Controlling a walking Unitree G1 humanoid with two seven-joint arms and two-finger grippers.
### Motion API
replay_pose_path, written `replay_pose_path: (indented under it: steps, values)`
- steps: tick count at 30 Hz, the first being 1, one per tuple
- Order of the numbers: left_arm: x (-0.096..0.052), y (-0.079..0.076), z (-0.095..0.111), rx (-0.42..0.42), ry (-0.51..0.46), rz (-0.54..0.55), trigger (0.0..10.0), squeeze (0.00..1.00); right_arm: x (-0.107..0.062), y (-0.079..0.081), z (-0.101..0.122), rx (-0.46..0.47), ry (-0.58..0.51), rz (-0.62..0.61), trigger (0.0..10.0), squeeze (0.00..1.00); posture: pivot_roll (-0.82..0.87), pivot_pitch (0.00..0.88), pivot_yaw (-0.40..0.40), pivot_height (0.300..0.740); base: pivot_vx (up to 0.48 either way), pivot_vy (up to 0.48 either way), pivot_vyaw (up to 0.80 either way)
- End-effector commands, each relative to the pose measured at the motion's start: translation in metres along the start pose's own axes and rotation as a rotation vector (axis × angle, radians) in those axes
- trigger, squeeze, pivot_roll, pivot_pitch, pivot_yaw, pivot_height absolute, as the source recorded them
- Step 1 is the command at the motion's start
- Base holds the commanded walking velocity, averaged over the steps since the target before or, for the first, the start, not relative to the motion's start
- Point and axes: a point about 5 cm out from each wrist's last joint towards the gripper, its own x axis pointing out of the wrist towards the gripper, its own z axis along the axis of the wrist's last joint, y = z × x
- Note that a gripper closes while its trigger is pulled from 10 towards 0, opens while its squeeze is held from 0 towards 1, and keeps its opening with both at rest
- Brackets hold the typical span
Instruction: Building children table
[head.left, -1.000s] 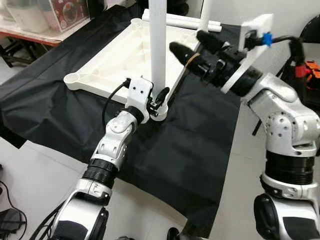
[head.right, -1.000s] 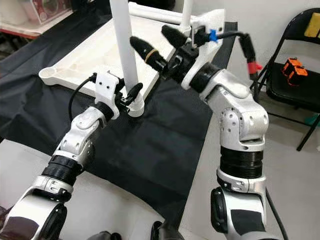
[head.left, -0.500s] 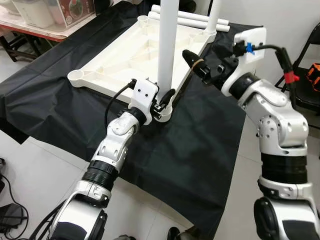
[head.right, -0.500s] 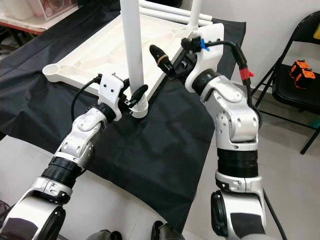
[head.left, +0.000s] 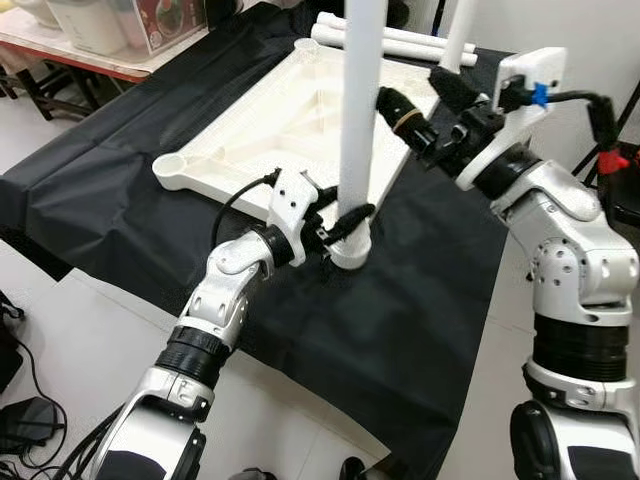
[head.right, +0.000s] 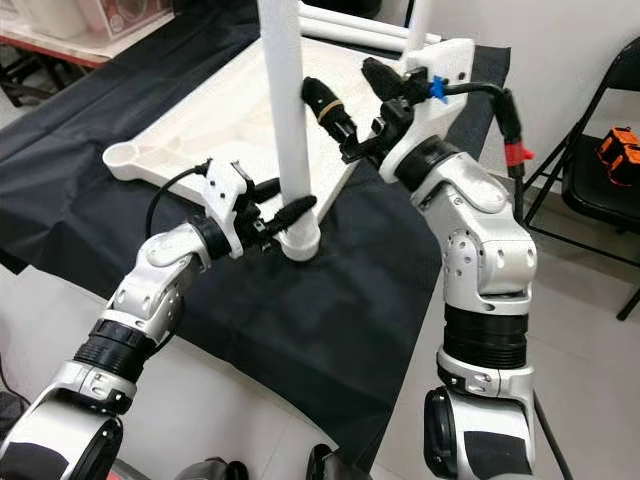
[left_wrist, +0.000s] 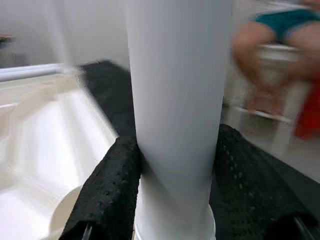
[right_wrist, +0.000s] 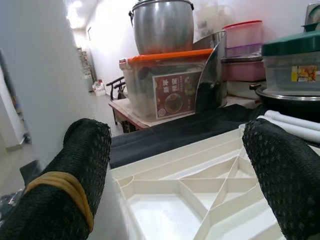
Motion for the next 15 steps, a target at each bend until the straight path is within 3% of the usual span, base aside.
replay_pose_path:
  steps: [1,4,8,11,12,15]
  values:
    - [0.007,-0.025,-0.012,-0.063,0.039,-0.215,5.8,0.0,0.003,0.007,0.002,-0.001,-0.006,0.042,10.0,0.0,-0.08,0.175,-0.001,0.74,0.0,0.0,0.0]
    - [0.0,-0.025,-0.012,-0.054,0.072,-0.326,6.2,0.0,0.004,0.005,0.004,-0.021,0.0,0.03,10.0,0.0,-0.08,0.176,0.005,0.74,0.0,0.0,0.0]
    - [-0.003,-0.031,-0.015,-0.03,0.096,-0.369,6.8,0.0,0.004,0.005,0.003,-0.036,0.019,0.03,10.0,0.0,-0.08,0.178,0.004,0.74,0.0,0.0,0.0]
    - [-0.003,-0.037,-0.018,-0.027,0.09,-0.372,6.7,0.0,0.003,0.014,-0.001,-0.038,0.055,0.115,10.0,0.0,-0.08,0.178,0.004,0.74,0.0,0.0,0.0]
    - [-0.001,-0.041,-0.019,-0.032,0.075,-0.355,6.8,0.0,-0.002,0.022,-0.002,-0.042,0.073,0.234,10.0,0.0,-0.07,0.177,0.002,0.74,0.0,0.0,0.0]
    - [0.001,-0.043,-0.019,-0.04,0.063,-0.347,6.5,0.0,-0.003,0.017,0.002,-0.029,0.053,0.229,10.0,0.0,-0.07,0.177,0.001,0.74,0.0,0.0,0.0]
